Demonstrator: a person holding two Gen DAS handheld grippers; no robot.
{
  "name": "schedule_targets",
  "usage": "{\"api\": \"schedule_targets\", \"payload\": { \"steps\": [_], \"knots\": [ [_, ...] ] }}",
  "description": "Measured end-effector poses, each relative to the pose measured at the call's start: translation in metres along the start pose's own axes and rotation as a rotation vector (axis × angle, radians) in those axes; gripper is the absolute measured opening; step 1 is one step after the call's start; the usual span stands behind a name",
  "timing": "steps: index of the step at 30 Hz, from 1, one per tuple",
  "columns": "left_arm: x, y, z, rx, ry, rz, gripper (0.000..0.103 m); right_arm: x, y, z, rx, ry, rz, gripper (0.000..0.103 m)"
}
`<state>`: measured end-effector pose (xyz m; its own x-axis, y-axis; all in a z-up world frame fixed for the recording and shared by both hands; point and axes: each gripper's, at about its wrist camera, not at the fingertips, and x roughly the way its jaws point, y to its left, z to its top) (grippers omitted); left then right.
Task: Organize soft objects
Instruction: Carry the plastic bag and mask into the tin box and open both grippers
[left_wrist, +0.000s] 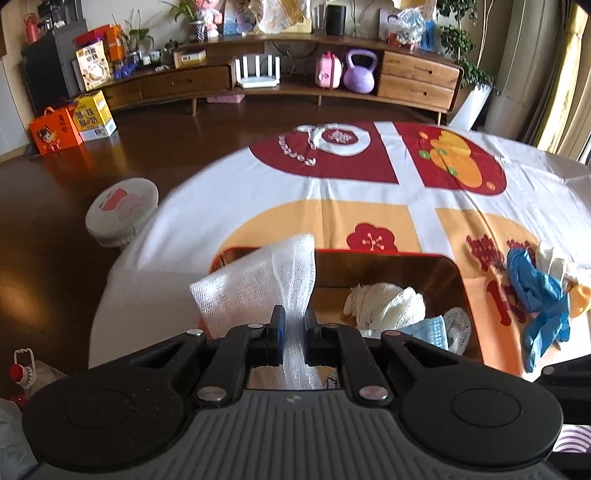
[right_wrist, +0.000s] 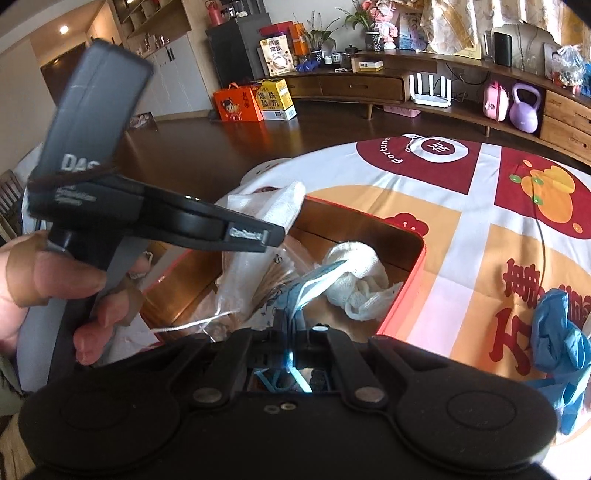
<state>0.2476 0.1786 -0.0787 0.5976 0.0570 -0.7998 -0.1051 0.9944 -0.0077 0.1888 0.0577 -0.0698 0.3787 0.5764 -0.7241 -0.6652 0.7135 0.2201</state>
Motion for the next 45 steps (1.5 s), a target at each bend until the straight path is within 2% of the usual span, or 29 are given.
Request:
{"api": "schedule_targets", "payload": {
  "steps": [7, 9, 17, 20, 34, 36, 39, 40, 41, 43, 45],
  "knots": [
    [0.014, -0.003, -0.007, 0.006, 0.036, -0.009, 0.009, 0.005, 0.002, -0.003, -0.019, 0.016, -0.026, 0.008],
    [0.015, -0.001, -0.007, -0.003, 0.042, -0.010, 0.009, 0.004, 0.003, -0.003, -0.025, 0.020, -0.033, 0.014],
    [0.013, 0.002, -0.007, -0.046, 0.043, -0.010, 0.010, -0.003, 0.006, -0.004, -0.052, 0.019, -0.063, 0.028],
    [0.011, 0.002, -0.008, -0.047, 0.051, -0.006, 0.010, -0.009, 0.006, -0.006, -0.053, 0.012, -0.066, 0.036],
    [-0.019, -0.002, -0.015, -0.061, 0.024, 0.002, 0.012, -0.038, 0.005, -0.006, -0.062, -0.041, -0.070, 0.050],
    [-0.023, -0.003, -0.015, -0.060, 0.020, 0.005, 0.016, -0.043, 0.006, -0.008, -0.063, -0.049, -0.066, 0.053],
    [-0.028, -0.004, -0.018, -0.061, 0.015, 0.009, 0.031, -0.050, 0.005, -0.009, -0.062, -0.062, -0.067, 0.055],
    [-0.030, -0.004, -0.019, -0.064, 0.011, 0.009, 0.038, -0.052, 0.005, -0.009, -0.061, -0.066, -0.067, 0.056],
    [-0.032, -0.004, -0.019, -0.069, 0.007, 0.007, 0.054, -0.055, 0.005, -0.010, -0.060, -0.071, -0.067, 0.058],
    [-0.038, -0.004, -0.021, -0.079, -0.013, 0.005, 0.069, -0.061, 0.004, -0.010, -0.058, -0.083, -0.067, 0.061],
    [-0.046, -0.004, -0.023, -0.086, -0.031, -0.003, 0.069, -0.069, 0.002, -0.012, -0.055, -0.097, -0.070, 0.064]
  ]
}}
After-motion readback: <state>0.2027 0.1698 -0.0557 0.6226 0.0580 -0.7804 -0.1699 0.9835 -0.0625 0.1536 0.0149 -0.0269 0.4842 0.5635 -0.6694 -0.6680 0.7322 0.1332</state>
